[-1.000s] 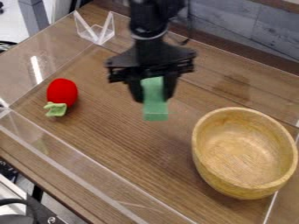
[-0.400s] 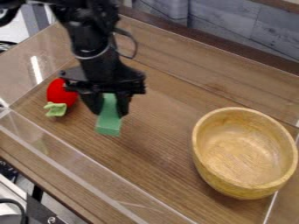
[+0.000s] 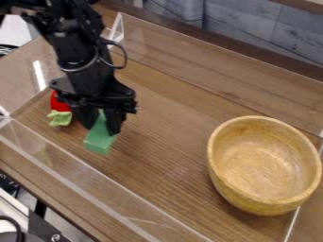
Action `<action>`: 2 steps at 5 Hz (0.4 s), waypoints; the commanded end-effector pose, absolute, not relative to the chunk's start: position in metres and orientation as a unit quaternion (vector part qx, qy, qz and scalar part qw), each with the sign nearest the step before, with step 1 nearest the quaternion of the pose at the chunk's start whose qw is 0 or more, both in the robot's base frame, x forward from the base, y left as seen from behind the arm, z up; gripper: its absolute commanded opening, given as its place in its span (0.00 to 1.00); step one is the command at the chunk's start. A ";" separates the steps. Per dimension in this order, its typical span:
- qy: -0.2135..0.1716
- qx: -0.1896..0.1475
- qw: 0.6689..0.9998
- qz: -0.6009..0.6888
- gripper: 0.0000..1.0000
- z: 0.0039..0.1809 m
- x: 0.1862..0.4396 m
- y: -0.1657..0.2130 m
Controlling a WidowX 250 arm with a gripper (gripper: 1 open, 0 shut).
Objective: Remove the green stick from the brown bowl and put it on the table
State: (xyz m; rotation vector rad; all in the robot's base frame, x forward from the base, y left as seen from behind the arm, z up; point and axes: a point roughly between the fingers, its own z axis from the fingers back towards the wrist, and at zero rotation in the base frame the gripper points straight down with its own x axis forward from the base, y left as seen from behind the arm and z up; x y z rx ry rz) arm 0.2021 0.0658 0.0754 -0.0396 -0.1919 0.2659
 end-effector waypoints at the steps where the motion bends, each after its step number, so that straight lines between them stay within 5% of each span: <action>1: -0.119 -0.012 0.985 0.120 0.00 0.093 0.212 0.076; 2: -0.118 -0.010 0.986 0.119 0.00 0.083 0.216 0.075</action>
